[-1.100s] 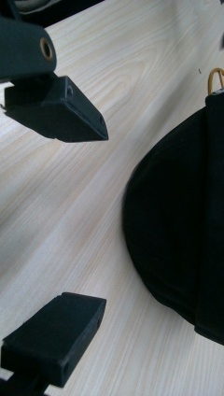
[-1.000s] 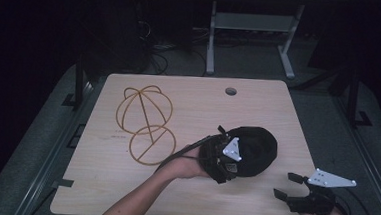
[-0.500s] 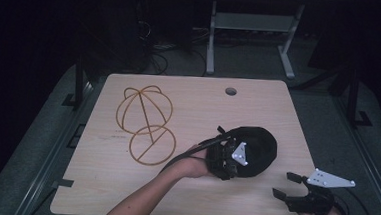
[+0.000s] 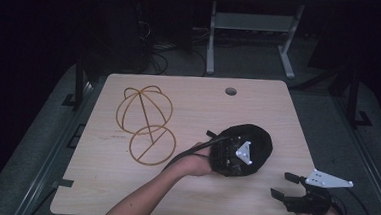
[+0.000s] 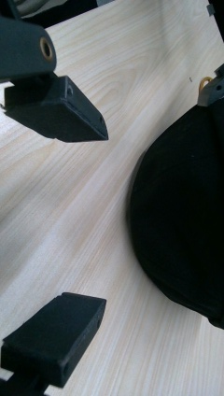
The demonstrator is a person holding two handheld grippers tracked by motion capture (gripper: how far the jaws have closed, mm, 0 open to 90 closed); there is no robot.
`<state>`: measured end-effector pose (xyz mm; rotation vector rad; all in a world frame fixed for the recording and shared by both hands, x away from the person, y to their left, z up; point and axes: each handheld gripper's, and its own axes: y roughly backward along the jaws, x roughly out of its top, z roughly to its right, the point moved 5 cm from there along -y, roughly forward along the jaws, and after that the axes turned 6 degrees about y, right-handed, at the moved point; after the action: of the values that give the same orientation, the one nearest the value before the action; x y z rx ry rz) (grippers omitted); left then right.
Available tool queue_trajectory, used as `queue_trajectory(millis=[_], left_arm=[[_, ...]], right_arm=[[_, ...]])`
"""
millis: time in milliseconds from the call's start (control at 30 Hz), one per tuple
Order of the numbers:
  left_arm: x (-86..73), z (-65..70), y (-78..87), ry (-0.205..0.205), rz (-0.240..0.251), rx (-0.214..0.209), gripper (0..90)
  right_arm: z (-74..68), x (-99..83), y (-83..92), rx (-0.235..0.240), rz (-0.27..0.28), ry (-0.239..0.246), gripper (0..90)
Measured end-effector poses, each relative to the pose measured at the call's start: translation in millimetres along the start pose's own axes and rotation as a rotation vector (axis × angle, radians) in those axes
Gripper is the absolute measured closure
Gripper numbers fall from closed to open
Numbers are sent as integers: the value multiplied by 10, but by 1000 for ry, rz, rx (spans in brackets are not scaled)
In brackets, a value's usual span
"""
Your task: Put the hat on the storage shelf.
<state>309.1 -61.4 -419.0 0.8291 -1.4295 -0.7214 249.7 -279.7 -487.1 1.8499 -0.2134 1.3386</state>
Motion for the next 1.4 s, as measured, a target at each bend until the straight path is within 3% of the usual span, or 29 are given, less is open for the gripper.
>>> queue_trajectory(millis=[233,367,567,600,933,1100,1400], left_arm=[[76,-36,128,21,41,-12,803],[145,-85,280,51,96,-25,807],[185,-141,405,84,141,-34,808],[202,-158,453,97,170,-45,809],[350,-197,722,131,285,-90,810],[415,-174,803,123,313,-110,810],[488,-61,781,81,308,-158,810]], right_arm=[[-11,19,11,0,14,-4,155],[-29,67,32,0,40,-1,155],[-48,132,39,4,62,6,155],[-54,146,39,6,66,7,155],[-125,317,36,14,117,35,155],[-165,427,21,14,148,52,157],[-156,597,54,-24,214,85,192]])
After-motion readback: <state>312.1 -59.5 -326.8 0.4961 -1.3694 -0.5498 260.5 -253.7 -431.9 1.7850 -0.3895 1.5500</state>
